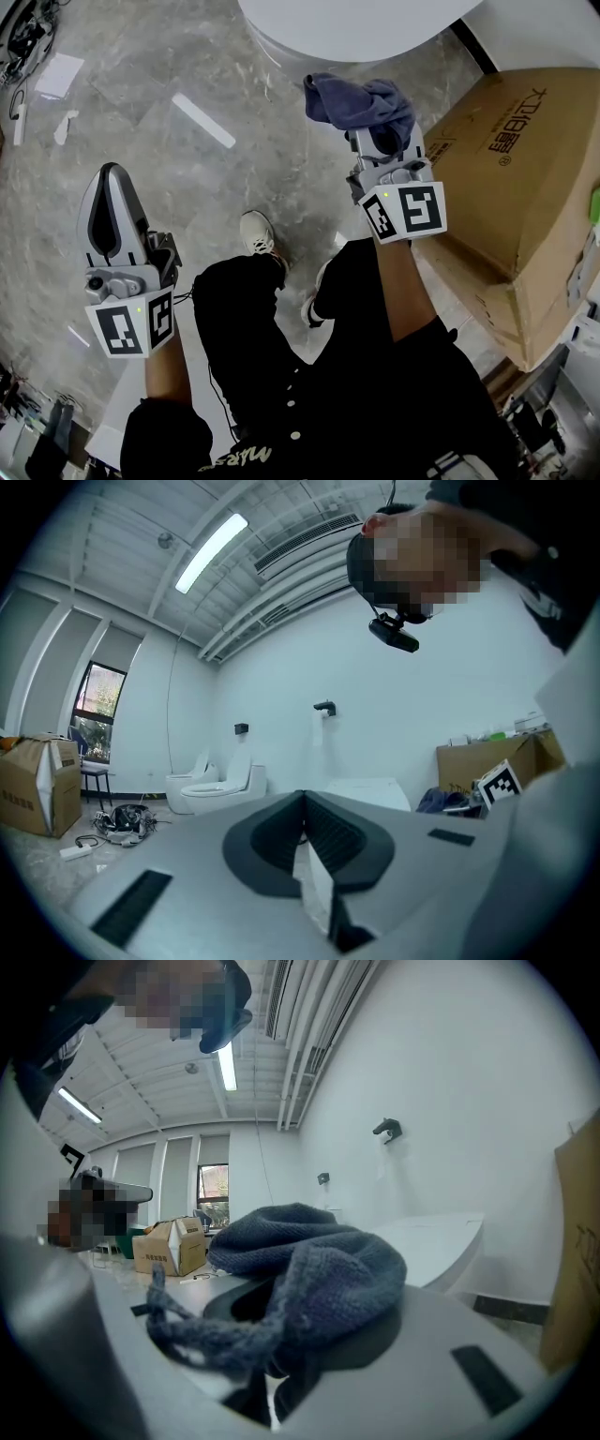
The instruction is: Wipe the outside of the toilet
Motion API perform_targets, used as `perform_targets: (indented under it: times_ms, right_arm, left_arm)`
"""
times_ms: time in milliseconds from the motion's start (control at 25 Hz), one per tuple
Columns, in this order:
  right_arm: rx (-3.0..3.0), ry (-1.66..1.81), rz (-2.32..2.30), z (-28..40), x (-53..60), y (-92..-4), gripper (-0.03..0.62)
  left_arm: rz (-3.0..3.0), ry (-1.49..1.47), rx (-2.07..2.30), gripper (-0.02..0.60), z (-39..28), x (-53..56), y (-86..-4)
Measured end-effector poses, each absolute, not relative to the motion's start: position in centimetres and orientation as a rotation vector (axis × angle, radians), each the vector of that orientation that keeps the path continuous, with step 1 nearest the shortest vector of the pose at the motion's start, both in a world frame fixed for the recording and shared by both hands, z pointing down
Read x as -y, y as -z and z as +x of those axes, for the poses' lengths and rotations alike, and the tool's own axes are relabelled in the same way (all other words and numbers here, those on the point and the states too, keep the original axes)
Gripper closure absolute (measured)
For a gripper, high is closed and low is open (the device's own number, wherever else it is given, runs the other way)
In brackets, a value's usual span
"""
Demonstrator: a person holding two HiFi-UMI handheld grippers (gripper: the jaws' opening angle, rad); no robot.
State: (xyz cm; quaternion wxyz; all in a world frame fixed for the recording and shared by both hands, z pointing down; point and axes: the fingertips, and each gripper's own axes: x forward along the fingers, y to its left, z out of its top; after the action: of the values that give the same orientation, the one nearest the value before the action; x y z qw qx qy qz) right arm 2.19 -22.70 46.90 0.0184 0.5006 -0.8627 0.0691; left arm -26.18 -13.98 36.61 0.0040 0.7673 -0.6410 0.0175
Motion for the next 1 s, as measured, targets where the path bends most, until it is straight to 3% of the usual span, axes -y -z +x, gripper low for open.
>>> perform_targets:
  times_ms: [1000]
  right_arm:
    - [2.814,-0.267,1.543,0.7,26.8,-56.5,0.493]
  left_arm:
    - [2.543,0.006,2.035,0.571,-25.9,15.1,-46.0]
